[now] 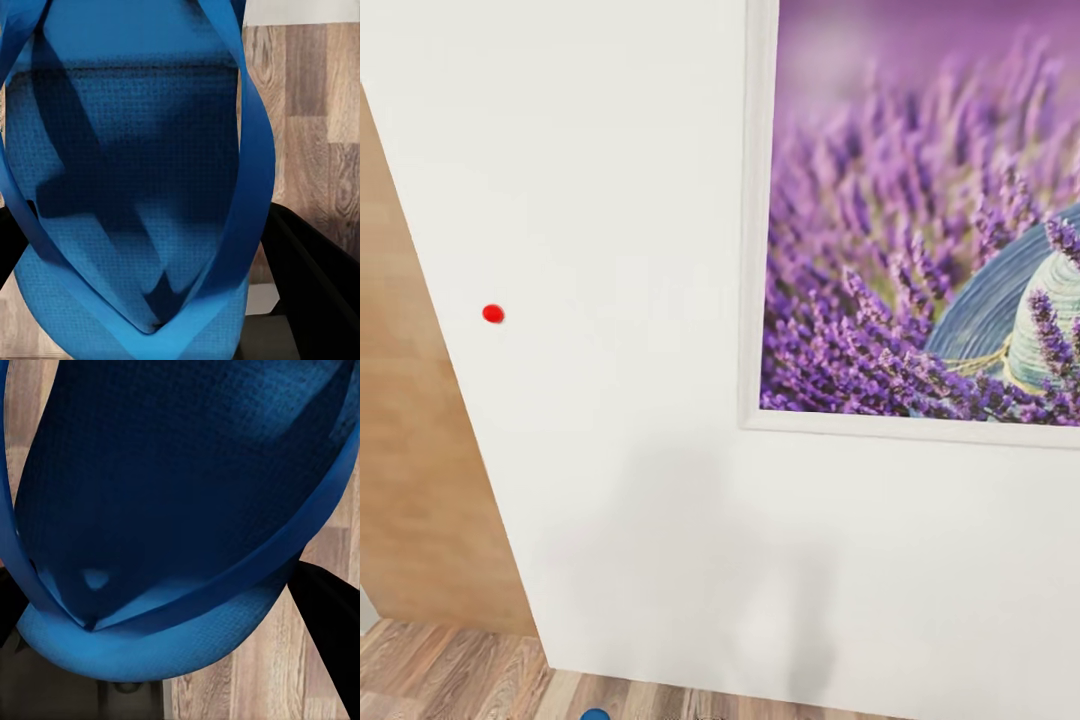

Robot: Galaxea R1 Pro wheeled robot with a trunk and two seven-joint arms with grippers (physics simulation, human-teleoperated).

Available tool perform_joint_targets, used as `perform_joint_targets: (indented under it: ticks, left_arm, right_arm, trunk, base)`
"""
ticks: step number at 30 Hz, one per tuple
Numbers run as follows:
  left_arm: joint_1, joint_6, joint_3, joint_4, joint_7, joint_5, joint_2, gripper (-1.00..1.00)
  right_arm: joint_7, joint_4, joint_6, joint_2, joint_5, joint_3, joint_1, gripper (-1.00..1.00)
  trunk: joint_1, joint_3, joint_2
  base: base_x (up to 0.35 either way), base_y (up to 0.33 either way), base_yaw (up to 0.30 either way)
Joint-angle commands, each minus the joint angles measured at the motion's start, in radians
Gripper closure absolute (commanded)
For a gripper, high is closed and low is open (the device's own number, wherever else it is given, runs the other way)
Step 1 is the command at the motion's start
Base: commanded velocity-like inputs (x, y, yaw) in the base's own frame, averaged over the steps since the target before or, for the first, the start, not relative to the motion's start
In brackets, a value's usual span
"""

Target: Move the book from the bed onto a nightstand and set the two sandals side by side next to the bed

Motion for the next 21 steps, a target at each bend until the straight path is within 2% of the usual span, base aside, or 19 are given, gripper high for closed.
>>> perform_joint_targets:
  ticks: [1, 21]
  left_arm:
    - [-0.001, -0.004, -0.009, 0.002, 0.004, 0.01, 0.0, 1.0]
    - [0.002, -0.004, -0.009, 0.001, 0.003, 0.01, 0.0, 1.0]
  right_arm:
    - [-0.003, 0.001, -0.003, 0.0, -0.004, 0.006, 0.0, 1.0]
    - [-0.003, 0.001, -0.003, 0.003, -0.004, 0.006, 0.0, 1.0]
  trunk:
    - [0.0, -0.001, -0.001]
    - [0.0, -0.023, -0.001]
  base:
    - [0.001, 0.0, 0.209]
    - [0.0, 0.0, 0.211]
